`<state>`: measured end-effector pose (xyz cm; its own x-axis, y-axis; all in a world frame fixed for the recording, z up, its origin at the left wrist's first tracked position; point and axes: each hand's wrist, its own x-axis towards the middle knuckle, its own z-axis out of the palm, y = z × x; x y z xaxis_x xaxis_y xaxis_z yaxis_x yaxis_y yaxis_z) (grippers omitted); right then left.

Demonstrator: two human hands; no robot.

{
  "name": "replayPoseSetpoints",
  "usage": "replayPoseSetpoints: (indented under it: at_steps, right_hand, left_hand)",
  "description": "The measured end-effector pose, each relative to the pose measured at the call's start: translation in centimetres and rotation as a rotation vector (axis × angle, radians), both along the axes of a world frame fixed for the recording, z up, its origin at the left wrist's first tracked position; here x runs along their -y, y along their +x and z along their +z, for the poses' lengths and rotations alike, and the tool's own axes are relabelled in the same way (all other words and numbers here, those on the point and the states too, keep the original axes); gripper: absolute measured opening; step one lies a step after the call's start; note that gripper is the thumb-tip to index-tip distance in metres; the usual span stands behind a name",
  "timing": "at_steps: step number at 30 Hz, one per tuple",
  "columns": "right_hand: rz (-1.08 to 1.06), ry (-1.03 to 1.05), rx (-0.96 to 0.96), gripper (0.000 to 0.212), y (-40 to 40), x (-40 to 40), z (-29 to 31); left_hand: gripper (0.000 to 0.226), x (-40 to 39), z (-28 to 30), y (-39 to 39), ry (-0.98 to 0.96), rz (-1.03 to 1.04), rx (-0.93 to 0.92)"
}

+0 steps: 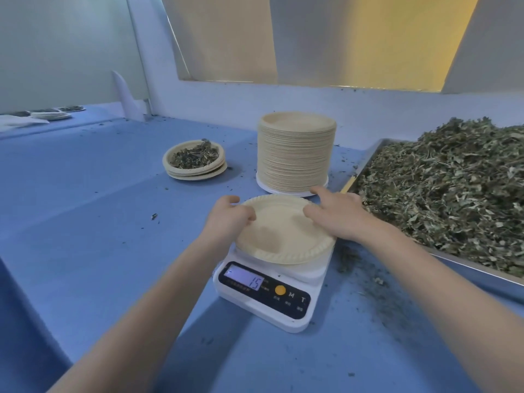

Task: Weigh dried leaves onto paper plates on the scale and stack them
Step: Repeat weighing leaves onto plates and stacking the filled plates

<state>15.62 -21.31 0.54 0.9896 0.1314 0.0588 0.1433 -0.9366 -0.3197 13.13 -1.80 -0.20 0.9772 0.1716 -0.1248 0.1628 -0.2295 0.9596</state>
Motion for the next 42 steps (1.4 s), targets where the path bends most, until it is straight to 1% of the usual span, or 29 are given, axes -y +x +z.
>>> replayPoseSetpoints:
  at_steps: [3, 4, 7, 12, 18, 23, 31, 36, 42]
  right_hand:
    - [-0.008, -0.006, 0.036, 0.080, 0.1, 0.1, -0.1]
    - [-0.008, -0.003, 0.039, 0.077, 0.2, 0.1, -0.2]
    - [0.004, -0.006, 0.064, 0.055, 0.5, 0.3, -0.6]
    - [0.036, -0.025, 0.057, 0.045, 0.6, 0.3, -0.6]
    - [0.058, -0.045, 0.158, 0.043, 0.7, -0.3, -0.1]
    - [0.063, -0.047, 0.168, 0.045, 0.5, -0.7, 0.6]
    - [0.087, -0.035, 0.206, 0.049, -0.4, -0.8, 1.6]
    - [0.129, -0.013, 0.215, 0.053, -1.0, -0.9, 1.8]
    - [0.143, -0.015, 0.214, 0.055, -1.5, -1.4, 2.0]
  left_hand:
    - [0.057, -0.2, 0.0, 0.0, -0.006, -0.007, -0.007]
    - [0.057, -0.3, -0.1, 0.0, 0.000, -0.011, -0.009]
    - [0.055, -0.4, -0.3, 0.0, 0.026, -0.016, -0.021]
    - [0.055, -0.7, -0.2, -0.1, 0.074, -0.023, -0.033]
    - [0.056, -0.8, 0.7, 0.1, 0.085, -0.064, -0.002]
    - [0.053, -0.9, 1.4, 0.1, 0.112, -0.083, 0.046]
    - [0.051, -1.1, 1.7, 0.0, 0.122, -0.081, 0.074]
    - [0.050, -1.3, 1.8, -0.5, 0.191, -0.050, 0.127]
    - [0.049, -1.4, 2.3, -0.8, 0.222, -0.060, 0.136]
